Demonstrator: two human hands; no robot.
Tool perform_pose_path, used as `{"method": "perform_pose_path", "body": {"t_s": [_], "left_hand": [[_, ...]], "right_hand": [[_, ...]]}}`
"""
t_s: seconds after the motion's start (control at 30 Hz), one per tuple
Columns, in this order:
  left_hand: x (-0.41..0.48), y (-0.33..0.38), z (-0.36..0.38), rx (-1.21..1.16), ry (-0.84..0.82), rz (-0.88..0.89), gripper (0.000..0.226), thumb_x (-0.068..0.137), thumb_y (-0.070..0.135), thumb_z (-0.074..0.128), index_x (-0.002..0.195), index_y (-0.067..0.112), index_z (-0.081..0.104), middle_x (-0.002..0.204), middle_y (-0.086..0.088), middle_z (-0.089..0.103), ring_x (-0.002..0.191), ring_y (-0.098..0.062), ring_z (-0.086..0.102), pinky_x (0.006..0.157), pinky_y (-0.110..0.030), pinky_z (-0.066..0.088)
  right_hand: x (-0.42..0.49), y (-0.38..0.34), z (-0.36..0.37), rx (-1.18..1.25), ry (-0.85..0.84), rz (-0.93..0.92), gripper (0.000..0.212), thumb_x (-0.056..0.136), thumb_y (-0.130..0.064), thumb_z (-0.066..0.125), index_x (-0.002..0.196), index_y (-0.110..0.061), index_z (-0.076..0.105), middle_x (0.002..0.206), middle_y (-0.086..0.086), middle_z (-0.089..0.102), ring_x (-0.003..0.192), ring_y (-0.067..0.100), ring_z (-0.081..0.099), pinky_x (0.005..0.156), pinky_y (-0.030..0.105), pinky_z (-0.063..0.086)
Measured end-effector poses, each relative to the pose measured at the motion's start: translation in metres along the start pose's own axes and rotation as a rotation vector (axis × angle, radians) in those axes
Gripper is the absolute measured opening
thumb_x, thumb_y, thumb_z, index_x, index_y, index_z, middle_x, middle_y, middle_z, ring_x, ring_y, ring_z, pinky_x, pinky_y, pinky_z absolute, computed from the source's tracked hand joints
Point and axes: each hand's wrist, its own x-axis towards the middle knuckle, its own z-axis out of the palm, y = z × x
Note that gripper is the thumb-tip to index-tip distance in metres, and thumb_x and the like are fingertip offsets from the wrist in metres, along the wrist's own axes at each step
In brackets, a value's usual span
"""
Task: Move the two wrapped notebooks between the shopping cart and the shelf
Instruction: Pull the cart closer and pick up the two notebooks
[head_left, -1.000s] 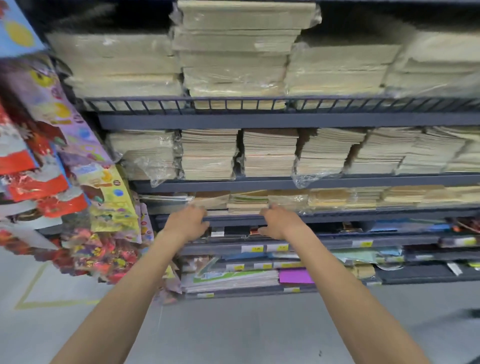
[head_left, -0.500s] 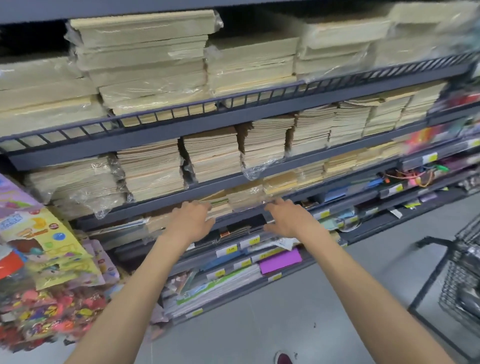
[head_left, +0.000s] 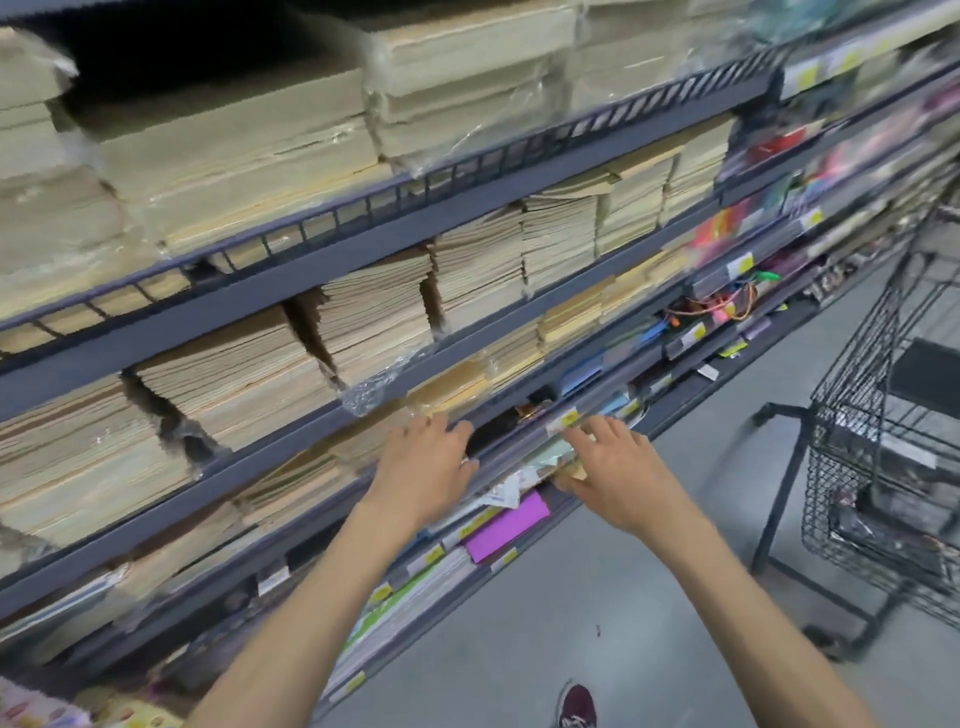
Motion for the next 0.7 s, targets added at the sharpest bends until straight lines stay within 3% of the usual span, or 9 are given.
{"method": "perform_pose_path", "body": {"t_s": [0.2,0.37,0.7], "left_hand": [[0.076,0.062,-0.012,0.026,0.122,0.100,0.043,0.101,0.043,0.044,0.139,0.023,0.047,0.136,-0.004,0.052,0.125,-0.026,0.047,0.098,-0.042,0.043],[0.142,0.110,-0.013,-0.001,0.119,0.171,0.041,0.100,0.045,0.046,0.137,0.027,0.048,0.132,-0.002,0.055,0.121,-0.026,0.051,0.095,-0.041,0.044],[0.266,0.213,-0.031,0.033,0.010,0.430,0.039,0.099,0.045,0.047,0.133,0.026,0.053,0.124,-0.006,0.059,0.115,-0.030,0.055,0.090,-0.045,0.050]], "right_hand": [[0.011,0.084,-0.015,0.036,0.057,0.113,0.057,0.099,-0.045,0.050,0.149,-0.022,0.037,0.143,0.004,0.043,0.131,0.029,0.040,0.104,0.040,0.038],[0.023,0.152,-0.024,0.007,0.063,0.207,0.051,0.100,-0.047,0.049,0.144,-0.021,0.042,0.137,0.001,0.050,0.128,0.028,0.044,0.099,0.039,0.040],[0.032,0.268,-0.046,0.074,0.023,0.505,0.056,0.098,-0.047,0.051,0.144,-0.018,0.042,0.142,0.010,0.047,0.132,0.033,0.041,0.103,0.046,0.039]]}}
